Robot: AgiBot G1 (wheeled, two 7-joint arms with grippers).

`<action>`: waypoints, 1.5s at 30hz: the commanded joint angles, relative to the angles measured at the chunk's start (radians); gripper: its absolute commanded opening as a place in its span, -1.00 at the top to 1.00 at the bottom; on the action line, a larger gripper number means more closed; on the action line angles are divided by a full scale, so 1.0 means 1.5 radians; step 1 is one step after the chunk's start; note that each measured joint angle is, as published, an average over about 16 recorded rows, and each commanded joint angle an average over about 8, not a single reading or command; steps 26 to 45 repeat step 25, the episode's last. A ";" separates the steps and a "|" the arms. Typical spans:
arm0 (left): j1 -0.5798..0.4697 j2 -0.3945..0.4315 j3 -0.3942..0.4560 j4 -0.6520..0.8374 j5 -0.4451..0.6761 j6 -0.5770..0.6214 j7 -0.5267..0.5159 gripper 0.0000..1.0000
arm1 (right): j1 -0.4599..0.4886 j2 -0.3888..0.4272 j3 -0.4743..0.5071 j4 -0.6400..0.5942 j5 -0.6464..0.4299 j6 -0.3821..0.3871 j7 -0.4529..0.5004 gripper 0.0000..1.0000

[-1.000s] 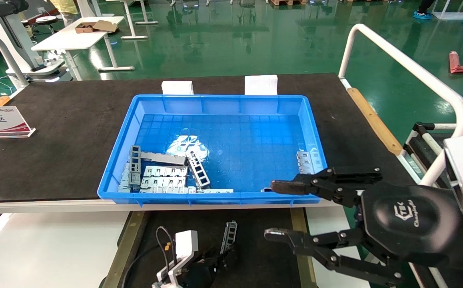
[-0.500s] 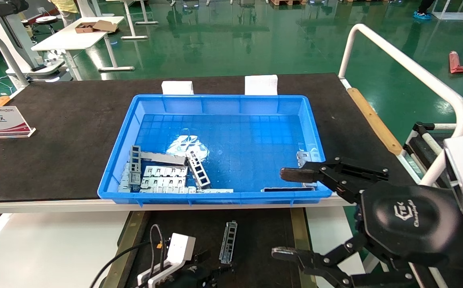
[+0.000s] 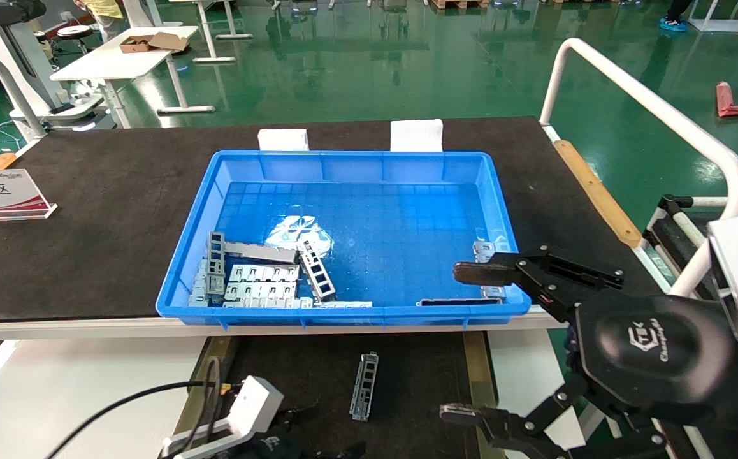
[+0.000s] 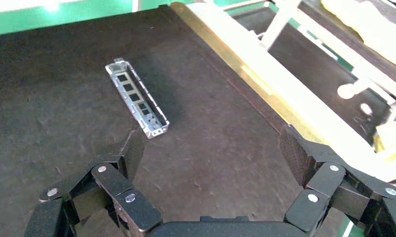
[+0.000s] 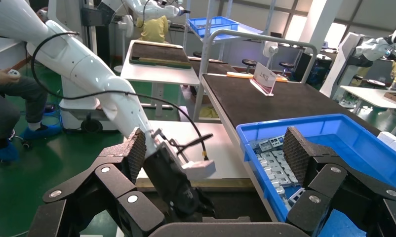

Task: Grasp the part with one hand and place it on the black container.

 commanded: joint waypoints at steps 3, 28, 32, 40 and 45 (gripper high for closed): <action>0.013 -0.027 -0.038 0.001 -0.016 0.066 0.047 -1.00 | 0.000 0.000 0.000 0.000 0.000 0.000 0.000 -1.00; 0.002 -0.095 -0.120 -0.003 -0.073 0.261 0.161 -1.00 | 0.000 0.000 0.000 0.000 0.000 0.000 0.000 -1.00; 0.002 -0.095 -0.120 -0.003 -0.073 0.261 0.161 -1.00 | 0.000 0.000 0.000 0.000 0.000 0.000 0.000 -1.00; 0.002 -0.095 -0.120 -0.003 -0.073 0.261 0.161 -1.00 | 0.000 0.000 0.000 0.000 0.000 0.000 0.000 -1.00; 0.002 -0.095 -0.120 -0.003 -0.073 0.261 0.161 -1.00 | 0.000 0.000 0.000 0.000 0.000 0.000 0.000 -1.00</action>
